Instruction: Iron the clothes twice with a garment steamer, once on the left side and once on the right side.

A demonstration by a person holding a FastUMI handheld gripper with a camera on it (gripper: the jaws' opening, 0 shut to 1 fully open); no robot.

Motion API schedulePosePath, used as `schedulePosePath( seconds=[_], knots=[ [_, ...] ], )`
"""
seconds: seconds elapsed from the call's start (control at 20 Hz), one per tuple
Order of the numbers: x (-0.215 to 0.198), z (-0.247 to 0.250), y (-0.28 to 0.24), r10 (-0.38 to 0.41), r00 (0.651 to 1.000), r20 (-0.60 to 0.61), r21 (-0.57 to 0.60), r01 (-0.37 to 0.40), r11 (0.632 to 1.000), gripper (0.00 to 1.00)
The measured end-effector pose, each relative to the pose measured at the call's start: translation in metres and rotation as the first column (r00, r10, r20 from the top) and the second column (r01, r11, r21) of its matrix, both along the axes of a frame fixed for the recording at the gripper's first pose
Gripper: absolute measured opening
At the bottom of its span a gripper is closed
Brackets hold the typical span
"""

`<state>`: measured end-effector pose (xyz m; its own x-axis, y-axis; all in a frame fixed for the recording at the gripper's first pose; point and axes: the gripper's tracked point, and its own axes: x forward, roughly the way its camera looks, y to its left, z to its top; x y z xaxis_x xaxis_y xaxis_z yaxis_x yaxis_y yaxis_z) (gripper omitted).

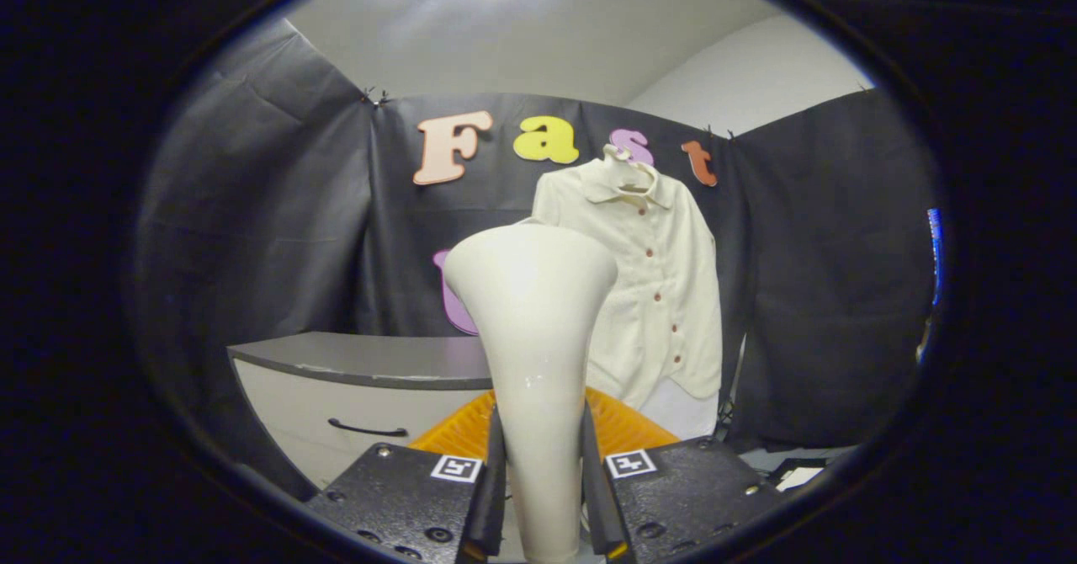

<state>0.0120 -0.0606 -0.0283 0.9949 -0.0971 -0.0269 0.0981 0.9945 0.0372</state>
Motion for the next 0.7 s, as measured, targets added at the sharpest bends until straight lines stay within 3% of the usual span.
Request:
schedulePosePath(
  seconds=[0.25,0.7],
  knots=[
    [-0.041,-0.010,0.037,-0.010,1.000,-0.024,0.004,0.010,1.000,0.39],
    [-0.067,-0.024,0.102,0.033,0.997,-0.073,-0.041,-0.037,0.998,0.39]
  ],
)
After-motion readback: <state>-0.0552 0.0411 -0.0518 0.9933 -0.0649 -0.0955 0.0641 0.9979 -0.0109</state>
